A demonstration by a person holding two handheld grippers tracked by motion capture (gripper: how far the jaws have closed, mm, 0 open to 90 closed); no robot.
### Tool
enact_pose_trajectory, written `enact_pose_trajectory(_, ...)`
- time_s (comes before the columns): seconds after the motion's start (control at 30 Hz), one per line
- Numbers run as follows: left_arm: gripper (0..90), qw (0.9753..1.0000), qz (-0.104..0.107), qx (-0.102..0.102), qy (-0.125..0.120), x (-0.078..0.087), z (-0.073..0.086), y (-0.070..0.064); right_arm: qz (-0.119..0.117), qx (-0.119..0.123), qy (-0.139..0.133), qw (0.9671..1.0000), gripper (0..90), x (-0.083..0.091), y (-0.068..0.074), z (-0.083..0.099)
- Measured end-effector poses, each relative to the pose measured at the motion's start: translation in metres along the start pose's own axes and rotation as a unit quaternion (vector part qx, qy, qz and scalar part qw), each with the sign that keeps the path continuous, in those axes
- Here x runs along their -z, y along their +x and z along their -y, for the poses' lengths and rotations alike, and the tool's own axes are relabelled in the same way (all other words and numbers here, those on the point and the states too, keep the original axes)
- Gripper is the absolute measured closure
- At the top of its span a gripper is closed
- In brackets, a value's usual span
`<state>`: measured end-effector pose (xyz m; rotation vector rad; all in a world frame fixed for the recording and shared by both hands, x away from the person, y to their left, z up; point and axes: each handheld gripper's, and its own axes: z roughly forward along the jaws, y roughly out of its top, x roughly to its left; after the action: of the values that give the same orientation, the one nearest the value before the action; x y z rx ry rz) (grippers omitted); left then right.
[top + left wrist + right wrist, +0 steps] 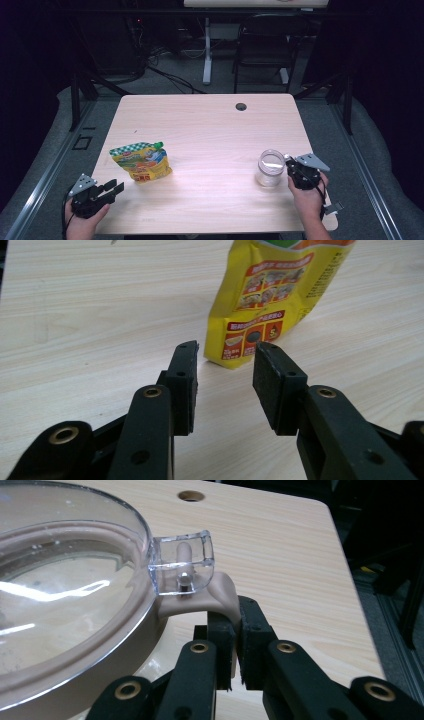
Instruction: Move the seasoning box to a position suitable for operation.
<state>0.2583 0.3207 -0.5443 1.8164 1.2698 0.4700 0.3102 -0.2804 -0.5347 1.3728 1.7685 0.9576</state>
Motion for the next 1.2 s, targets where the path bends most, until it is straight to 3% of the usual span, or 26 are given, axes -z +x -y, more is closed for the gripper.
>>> enact_pose_trajectory(0.07,62.6,1.0,0.0,-0.005,0.004,-0.001,0.0,-0.003,-0.004,0.003,-0.003,1.0,85.8,0.0,0.005,-0.002)
enact_pose_trajectory(0.1,62.6,1.0,0.002,-0.008,0.006,-0.002,0.0,-0.004,-0.013,0.005,-0.007,0.9999,85.9,0.0,0.016,-0.005)
enact_pose_trajectory(0.13,62.6,1.0,0.004,-0.006,0.005,-0.002,0.0,-0.005,-0.013,0.005,-0.007,0.9999,85.9,0.0,0.016,-0.005)
enact_pose_trajectory(0.17,62.6,0.9999,0.007,-0.007,0.006,-0.003,-0.001,-0.008,-0.022,0.004,-0.01,0.9997,85.9,0.0,0.026,-0.007)
enact_pose_trajectory(0.3,62.5,0.9999,0.011,-0.008,0.003,-0.004,-0.002,-0.011,-0.036,0.005,-0.016,0.9992,85.9,0.0,0.042,-0.01)
enact_pose_trajectory(0.43,62.6,0.9998,0.014,-0.012,0.0,-0.004,-0.004,-0.018,-0.057,0.018,-0.02,0.998,85.7,-0.003,0.066,-0.012)
enact_pose_trajectory(0.6,62.5,0.9996,0.016,-0.022,0.003,-0.007,-0.004,-0.023,-0.073,0.023,-0.019,0.9969,85.8,-0.007,0.083,-0.01)
enact_pose_trajectory(0.67,62.5,0.9993,0.019,-0.032,0.007,-0.008,-0.004,-0.024,-0.077,0.029,-0.018,0.9965,85.6,-0.008,0.087,-0.008)
enact_pose_trajectory(1.07,62.5,0.9991,0.021,-0.036,0.007,-0.008,-0.003,-0.022,-0.092,0.044,-0.008,0.9947,85.0,-0.015,0.098,-0.003)
enact_pose_trajectory(1.2,62.5,0.9991,0.021,-0.035,0.007,-0.007,-0.003,-0.022,-0.097,0.037,-0.01,0.9945,85.0,-0.017,0.101,-0.001)
